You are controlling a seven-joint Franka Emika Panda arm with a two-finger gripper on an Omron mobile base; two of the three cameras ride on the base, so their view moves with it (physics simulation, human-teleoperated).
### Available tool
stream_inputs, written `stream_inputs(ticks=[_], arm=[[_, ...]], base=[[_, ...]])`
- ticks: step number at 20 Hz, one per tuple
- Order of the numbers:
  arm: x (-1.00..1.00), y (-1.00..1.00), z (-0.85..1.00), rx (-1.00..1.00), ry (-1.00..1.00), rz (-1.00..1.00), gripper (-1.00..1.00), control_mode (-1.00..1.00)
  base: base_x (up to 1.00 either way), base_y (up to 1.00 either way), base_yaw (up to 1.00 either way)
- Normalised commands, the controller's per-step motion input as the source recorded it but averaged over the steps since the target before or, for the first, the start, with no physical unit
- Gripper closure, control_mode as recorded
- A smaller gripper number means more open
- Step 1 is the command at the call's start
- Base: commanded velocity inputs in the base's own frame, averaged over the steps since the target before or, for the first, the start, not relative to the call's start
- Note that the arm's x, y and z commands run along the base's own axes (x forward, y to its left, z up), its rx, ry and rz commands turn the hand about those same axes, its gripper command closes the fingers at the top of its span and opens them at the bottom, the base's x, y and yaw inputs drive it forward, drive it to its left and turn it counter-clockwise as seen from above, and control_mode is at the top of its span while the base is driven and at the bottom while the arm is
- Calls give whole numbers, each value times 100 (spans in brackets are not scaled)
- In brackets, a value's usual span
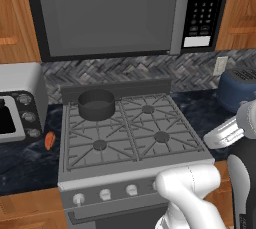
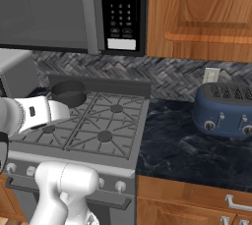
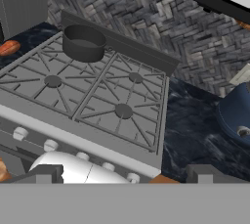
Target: Turn on the burner for the pot on the stove. Wait thirty seconds for the pot to heat up. Then add the sweet potato to the pot.
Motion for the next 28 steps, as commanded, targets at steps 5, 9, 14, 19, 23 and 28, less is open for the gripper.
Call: stream_inputs(ticks=[5, 9, 14, 19, 23, 28], arm=[[0, 0, 0, 0, 0, 0, -100, -100], [0, 0, 0, 0, 0, 0, -100, -100], [0, 0, 0, 0, 0, 0, -100, -100], [0, 0, 0, 0, 0, 0, -100, -100], [0, 0, 0, 0, 0, 0, -100, -100], [0, 0, 0, 0, 0, 0, -100, -100]], base=[[0, 0, 0], [0, 0, 0], [0, 0, 0], [0, 0, 0], [0, 0, 0], [0, 0, 0]])
